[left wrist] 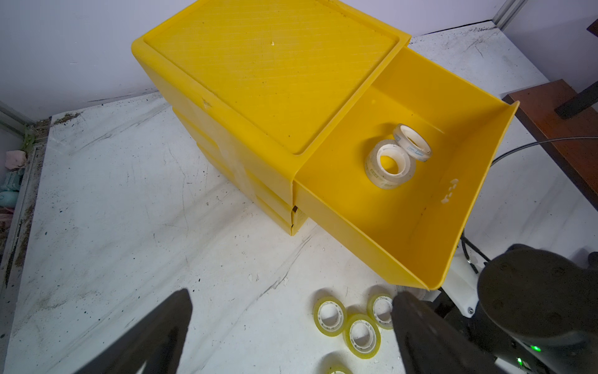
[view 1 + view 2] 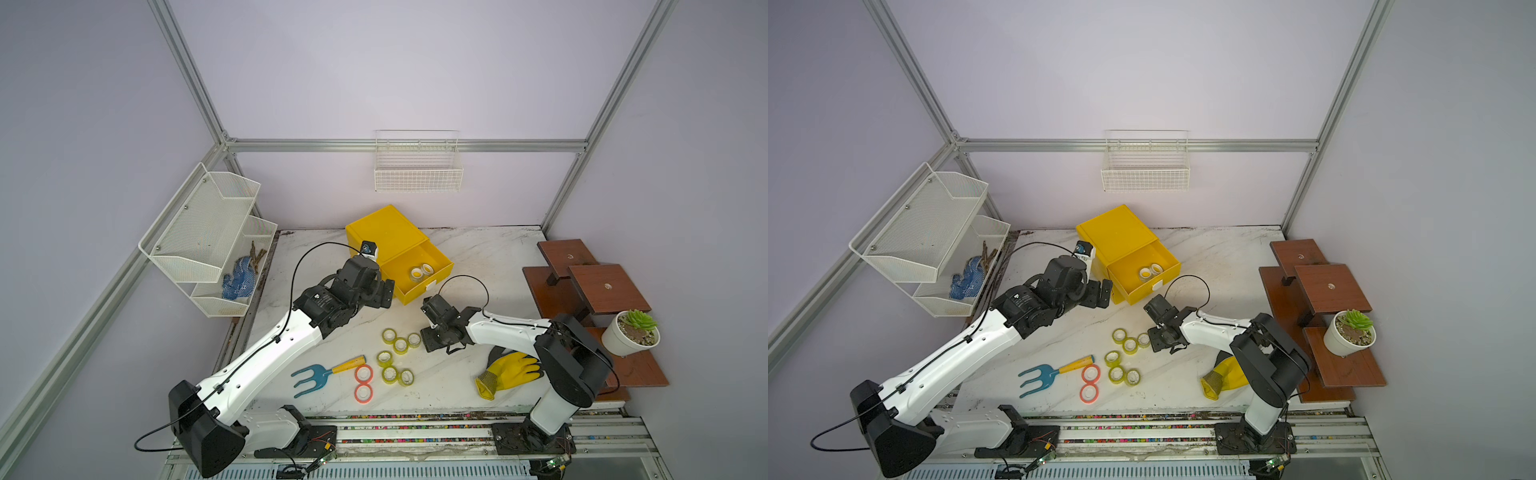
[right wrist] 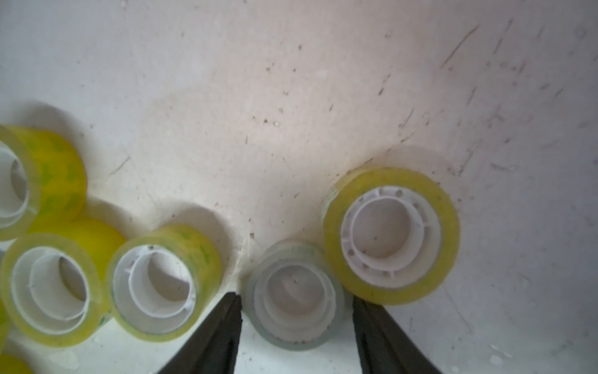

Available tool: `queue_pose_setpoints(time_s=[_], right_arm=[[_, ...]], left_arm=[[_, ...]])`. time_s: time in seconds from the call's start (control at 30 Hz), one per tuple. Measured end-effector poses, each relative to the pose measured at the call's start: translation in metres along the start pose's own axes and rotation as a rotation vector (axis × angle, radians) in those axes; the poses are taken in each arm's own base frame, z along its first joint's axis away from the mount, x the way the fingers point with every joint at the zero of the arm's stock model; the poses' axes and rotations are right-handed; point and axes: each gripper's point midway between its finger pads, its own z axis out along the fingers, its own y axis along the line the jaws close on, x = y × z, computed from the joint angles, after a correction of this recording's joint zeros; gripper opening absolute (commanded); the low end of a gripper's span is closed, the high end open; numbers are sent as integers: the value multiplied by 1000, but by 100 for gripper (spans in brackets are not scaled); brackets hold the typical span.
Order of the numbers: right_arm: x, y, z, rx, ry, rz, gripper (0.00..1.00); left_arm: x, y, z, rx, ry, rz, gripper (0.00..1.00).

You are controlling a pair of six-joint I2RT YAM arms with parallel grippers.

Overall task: Place the transparent tape into the drawer according to color
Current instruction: Pick up the tape from the drawer.

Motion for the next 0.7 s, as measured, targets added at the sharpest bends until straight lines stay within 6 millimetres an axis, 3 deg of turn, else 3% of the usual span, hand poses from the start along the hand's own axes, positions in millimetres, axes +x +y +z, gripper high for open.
queue_pose_setpoints(time_s=[0.3, 0.43, 0.57, 0.7], right_arm=[[-4, -1, 1, 18, -13, 0, 38], [6, 4, -8, -37, -11, 0, 35], [3, 20, -38, -153, -53, 1, 34], [-16, 44, -96, -334, -169, -15, 34]], left_arm=[[0, 0, 0, 1, 1, 0, 100], [0, 0, 0, 1, 1, 0, 100], [0, 0, 0, 1, 1, 0, 100], [0, 0, 0, 0, 0, 0, 100]])
